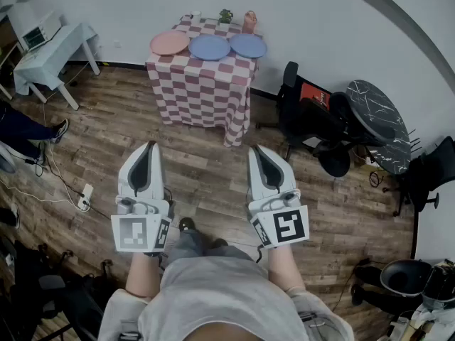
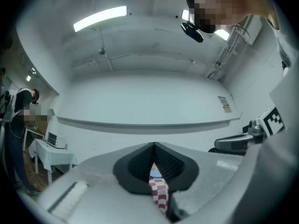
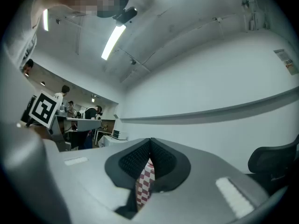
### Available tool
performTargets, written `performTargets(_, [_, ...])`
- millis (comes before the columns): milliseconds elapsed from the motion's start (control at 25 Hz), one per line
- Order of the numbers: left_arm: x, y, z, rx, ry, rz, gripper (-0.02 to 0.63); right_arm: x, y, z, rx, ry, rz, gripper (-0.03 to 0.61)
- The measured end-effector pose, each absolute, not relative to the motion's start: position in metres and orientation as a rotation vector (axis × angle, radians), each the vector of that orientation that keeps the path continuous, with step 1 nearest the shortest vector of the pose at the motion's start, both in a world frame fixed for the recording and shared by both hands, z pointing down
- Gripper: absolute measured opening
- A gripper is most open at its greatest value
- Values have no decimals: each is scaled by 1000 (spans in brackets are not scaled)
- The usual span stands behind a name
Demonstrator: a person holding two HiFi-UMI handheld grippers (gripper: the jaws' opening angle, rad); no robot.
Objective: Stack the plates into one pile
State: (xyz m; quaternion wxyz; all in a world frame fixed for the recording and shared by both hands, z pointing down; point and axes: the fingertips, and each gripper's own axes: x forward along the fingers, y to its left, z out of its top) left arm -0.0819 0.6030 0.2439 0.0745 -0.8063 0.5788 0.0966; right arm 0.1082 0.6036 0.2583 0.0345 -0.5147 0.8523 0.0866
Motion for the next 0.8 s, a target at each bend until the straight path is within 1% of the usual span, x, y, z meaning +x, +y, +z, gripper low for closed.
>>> performTargets(200, [-81, 602, 241, -2423, 1764, 320, 5, 113, 605, 257, -1581, 2620, 266, 2])
performTargets(480, [-87, 600, 245, -2377, 1763, 263, 5, 104, 604, 256, -1576, 2613, 283, 2])
performTargets(800, [-109, 569, 243, -2362, 1768, 272, 5, 88, 575, 253, -1576, 2568, 281, 2])
